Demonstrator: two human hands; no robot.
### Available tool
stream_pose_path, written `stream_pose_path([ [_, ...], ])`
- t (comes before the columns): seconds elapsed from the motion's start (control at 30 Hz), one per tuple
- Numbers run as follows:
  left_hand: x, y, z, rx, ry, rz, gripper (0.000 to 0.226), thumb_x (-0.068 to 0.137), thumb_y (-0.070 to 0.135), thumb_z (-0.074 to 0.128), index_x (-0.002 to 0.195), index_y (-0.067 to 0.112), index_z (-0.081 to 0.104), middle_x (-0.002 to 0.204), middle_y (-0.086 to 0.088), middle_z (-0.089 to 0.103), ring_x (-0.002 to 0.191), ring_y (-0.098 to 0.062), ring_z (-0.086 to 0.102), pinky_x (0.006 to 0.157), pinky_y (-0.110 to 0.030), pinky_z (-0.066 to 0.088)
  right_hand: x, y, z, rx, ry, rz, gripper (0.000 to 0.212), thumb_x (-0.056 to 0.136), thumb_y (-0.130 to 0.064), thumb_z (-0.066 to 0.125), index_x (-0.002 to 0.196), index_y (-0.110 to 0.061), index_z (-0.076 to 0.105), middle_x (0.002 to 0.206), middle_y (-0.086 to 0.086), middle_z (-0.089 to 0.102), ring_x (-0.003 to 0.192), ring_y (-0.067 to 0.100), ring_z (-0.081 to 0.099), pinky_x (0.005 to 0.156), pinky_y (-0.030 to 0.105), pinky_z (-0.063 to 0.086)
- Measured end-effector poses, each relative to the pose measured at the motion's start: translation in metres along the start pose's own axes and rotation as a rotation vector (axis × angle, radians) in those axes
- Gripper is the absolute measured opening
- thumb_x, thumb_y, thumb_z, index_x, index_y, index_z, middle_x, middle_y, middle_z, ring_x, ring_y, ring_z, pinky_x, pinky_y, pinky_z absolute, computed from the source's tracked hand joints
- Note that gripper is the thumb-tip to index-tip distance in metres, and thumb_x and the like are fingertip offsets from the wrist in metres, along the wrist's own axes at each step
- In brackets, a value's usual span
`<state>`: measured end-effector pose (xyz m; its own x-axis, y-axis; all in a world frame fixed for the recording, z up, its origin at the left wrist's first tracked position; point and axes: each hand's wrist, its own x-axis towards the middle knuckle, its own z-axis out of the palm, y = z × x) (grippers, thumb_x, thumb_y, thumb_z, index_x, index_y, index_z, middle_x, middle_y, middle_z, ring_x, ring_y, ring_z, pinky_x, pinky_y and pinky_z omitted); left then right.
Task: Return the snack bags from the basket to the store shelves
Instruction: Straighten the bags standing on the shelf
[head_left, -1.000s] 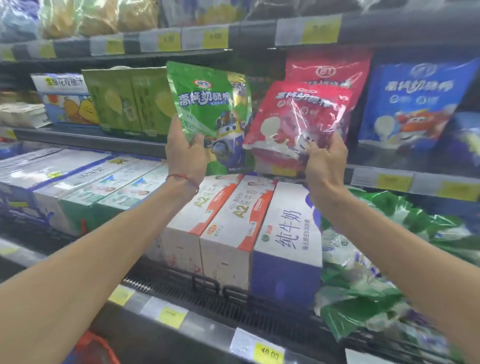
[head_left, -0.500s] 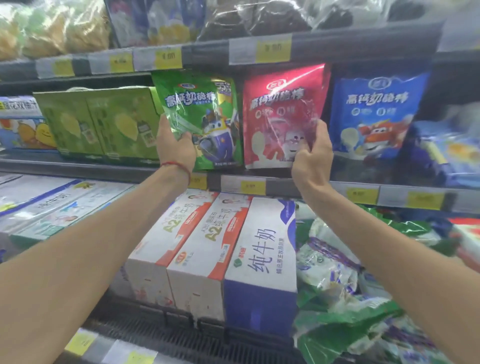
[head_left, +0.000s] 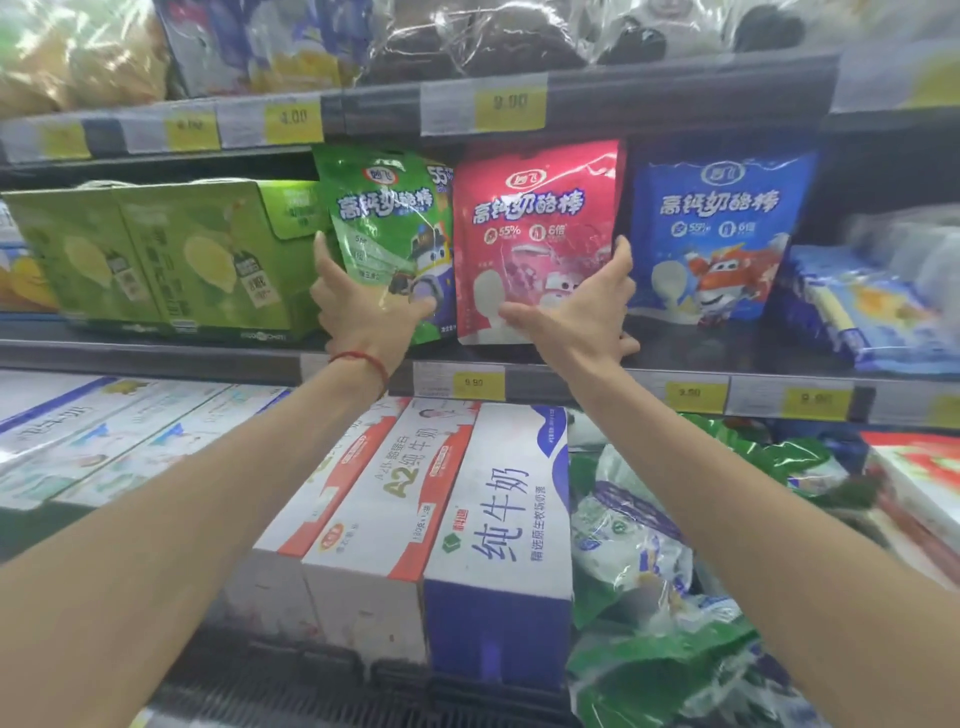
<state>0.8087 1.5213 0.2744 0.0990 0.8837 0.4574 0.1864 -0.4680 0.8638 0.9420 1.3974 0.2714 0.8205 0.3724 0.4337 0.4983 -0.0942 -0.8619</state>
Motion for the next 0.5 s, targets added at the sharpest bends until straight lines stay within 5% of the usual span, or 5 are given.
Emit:
stream_pose_path([
  [0.27,0.022,-0.018,0.000,0.329,0.008,-0.035,0.119,0.076,0.042,0.080,0.154,0.034,-0.010,0.141,-0.014,0.030,0.127,-0.034,0.042,0.106,-0.055,0.037,0.020,0.015,-0.016,-0.199,-0.078,-0.009,0.136,0.062,-0.048,0.094,0.156,-0.018,0.000,0.153,0.013,0.036,0.143,0.035,0.036,0.109,0.059,0.031],
  [0.5,0.023,-0.020,0.012,0.437,0.204,0.065,0.111,0.082,0.029,0.077,0.156,0.017,-0.005,0.150,-0.018,0.023,0.132,-0.035,0.034,0.105,-0.047,0.038,0.023,0.016,-0.007,-0.353,-0.051,-0.021,0.136,0.071,-0.057,0.085,0.158,-0.012,-0.009,0.153,0.018,0.027,0.141,0.038,0.031,0.108,0.055,0.034],
])
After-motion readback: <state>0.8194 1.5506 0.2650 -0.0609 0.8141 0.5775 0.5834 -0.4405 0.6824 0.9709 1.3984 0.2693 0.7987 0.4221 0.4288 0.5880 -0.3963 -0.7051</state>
